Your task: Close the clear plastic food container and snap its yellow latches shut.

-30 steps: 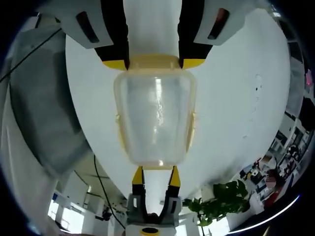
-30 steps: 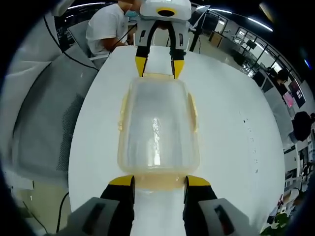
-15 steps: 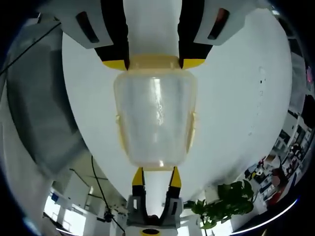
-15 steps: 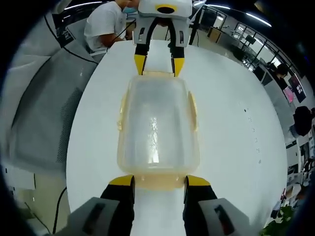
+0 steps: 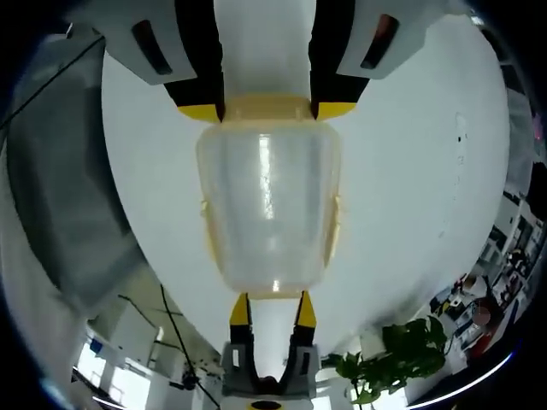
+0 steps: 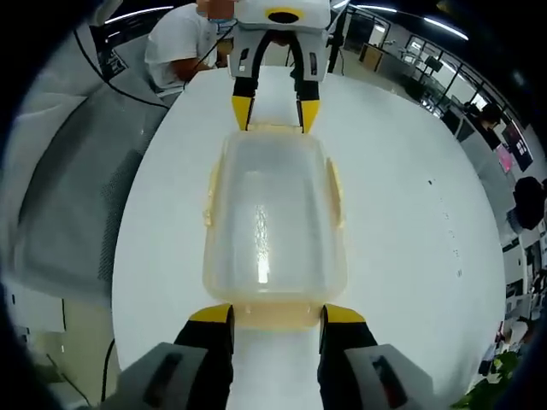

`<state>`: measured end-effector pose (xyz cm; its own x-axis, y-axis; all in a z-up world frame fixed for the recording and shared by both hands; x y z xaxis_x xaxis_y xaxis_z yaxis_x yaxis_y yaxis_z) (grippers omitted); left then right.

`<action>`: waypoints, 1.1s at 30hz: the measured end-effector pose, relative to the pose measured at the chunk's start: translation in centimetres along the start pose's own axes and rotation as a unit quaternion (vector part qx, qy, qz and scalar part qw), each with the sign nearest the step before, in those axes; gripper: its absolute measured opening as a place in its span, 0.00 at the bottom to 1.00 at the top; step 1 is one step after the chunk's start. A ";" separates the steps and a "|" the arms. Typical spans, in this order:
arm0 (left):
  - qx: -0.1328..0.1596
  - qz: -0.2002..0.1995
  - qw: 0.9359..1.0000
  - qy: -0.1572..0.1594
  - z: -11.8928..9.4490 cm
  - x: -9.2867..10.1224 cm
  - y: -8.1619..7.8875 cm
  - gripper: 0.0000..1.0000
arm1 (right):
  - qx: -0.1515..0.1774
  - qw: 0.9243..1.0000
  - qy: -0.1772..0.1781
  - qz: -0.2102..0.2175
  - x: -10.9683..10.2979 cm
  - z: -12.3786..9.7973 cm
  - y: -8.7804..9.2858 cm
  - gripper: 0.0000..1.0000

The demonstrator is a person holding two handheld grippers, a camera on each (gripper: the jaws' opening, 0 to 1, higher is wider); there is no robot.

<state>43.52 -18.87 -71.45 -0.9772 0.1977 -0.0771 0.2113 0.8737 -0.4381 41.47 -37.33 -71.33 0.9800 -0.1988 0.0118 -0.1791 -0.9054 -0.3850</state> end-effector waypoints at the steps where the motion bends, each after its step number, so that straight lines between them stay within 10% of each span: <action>1: 0.002 -0.001 1.000 0.001 0.0 0.0 -0.1 0.37 | -0.003 1.000 0.001 -0.001 0.0 0.0 0.0 0.36; 26: 0.007 -0.003 1.000 -0.005 -0.2 0.5 0.2 0.38 | -0.015 1.000 -0.007 0.007 -0.4 0.2 0.1 0.38; 33: 0.015 -0.034 0.999 -0.003 -0.8 0.8 0.7 0.54 | -0.013 1.000 -0.006 0.018 -0.5 -0.2 0.1 0.41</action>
<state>42.93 -17.76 -71.04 -0.9893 0.1362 -0.0515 0.1444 0.8716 -0.4684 40.91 -37.35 -71.20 0.9739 -0.2266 -0.0115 -0.2154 -0.9076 -0.3604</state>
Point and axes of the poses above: the point that each gripper's makers call its tool centre point, and the gripper's own axes: z roughly forward along the fingers, x roughly to its right, y roughly out of its underside, the point moved 3 cm from there along -z, roughly backward along the fingers, and after that the axes turned 8 degrees about z, right-handed, at the moved point
